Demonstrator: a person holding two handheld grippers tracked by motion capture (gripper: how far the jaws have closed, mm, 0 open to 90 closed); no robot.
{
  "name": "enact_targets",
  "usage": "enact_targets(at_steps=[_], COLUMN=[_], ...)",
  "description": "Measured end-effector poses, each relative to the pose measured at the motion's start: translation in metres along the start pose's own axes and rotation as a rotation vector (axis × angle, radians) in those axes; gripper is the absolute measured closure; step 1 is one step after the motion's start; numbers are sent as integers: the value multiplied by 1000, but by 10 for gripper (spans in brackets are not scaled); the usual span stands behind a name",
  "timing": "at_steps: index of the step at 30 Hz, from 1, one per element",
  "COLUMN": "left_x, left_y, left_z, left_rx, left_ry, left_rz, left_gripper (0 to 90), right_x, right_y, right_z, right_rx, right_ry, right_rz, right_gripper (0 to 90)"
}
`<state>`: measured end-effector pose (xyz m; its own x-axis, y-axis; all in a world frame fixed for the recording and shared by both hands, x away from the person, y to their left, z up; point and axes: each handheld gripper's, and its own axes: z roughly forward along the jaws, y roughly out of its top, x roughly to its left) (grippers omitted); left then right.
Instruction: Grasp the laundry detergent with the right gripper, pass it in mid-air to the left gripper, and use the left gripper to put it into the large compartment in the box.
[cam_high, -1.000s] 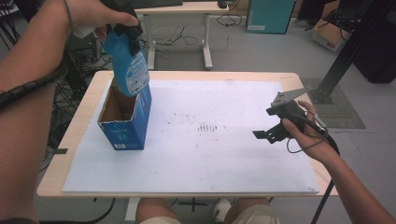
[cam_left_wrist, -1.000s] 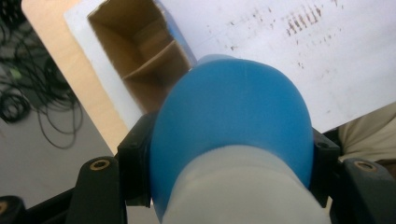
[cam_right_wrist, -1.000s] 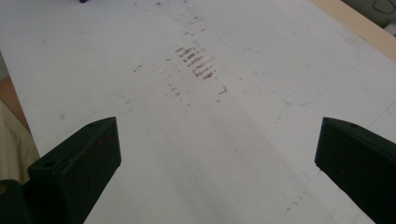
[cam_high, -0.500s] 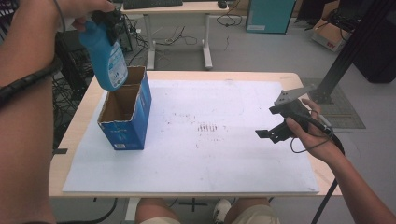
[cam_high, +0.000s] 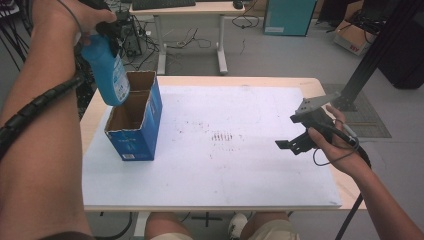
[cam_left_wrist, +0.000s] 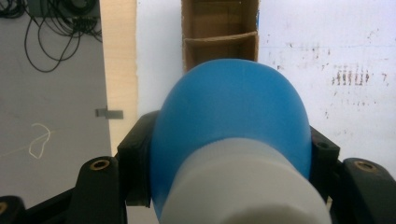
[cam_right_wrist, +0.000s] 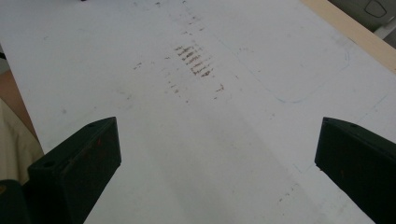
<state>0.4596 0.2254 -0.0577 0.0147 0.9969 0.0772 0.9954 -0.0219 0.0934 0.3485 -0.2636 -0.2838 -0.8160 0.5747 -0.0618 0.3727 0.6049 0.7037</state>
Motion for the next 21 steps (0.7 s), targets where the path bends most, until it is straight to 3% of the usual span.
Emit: enact_targets(at_steps=[9,12,21], left_x=[5,7,11], left_y=[2,2,5], left_z=[18,28,57], left_rx=[2,1,1], left_ry=[-20,-36,-47], left_rz=[-10,-42,-49], left_gripper=[369,369,369], right_x=[4,3,3], right_y=[-1,-2,-4], right_z=[0,1,4], right_rx=[-12,-9,11], right_ry=[4,3,-5], right_rz=[0,2,3], right_gripper=[0,0,0])
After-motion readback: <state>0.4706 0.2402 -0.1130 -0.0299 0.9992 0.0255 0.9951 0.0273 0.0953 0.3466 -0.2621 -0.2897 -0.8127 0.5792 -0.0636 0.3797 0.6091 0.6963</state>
